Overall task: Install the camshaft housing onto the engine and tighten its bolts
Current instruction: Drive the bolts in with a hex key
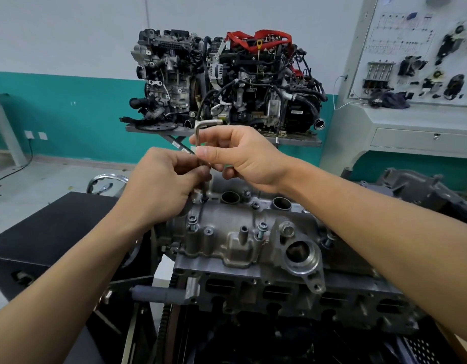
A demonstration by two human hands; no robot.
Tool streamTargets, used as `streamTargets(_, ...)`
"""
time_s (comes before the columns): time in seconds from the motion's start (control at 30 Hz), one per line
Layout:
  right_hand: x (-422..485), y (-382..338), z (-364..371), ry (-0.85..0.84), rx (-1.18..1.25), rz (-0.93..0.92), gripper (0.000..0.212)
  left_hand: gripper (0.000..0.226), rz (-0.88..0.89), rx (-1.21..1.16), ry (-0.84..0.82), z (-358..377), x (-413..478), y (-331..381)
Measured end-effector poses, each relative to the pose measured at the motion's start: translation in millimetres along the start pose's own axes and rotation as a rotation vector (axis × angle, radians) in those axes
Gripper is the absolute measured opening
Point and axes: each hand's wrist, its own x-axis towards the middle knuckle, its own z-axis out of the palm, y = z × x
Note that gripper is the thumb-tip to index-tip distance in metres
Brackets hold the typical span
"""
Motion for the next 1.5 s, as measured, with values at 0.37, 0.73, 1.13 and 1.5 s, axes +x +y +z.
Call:
streamTargets(0.37,-0.1,3.0,1.7,0.081,0.013,-0.083,0.027,0.015,-0.038,0.040,0.055,1.6,0.4,4.2)
streamTargets(0.73,-1.4,-0.2,-4.1,0.017,-0.068,0.017,0.012,0.020,0.002,0.084,-0.085,0.6,3.8,6.9)
streamTargets(1.13,1.2,5.4,-1.9,0.029,-0.003,-0.035,0.014,0.019,0.061,0.092,0.029,1.5,1.3,2.8)
streamTargets(1.5,0.4,5.2,0.6,0.027,-0.096,-0.121,0.011,0.013,0.171,0.145,0.144,1.5,-7.5,-0.4)
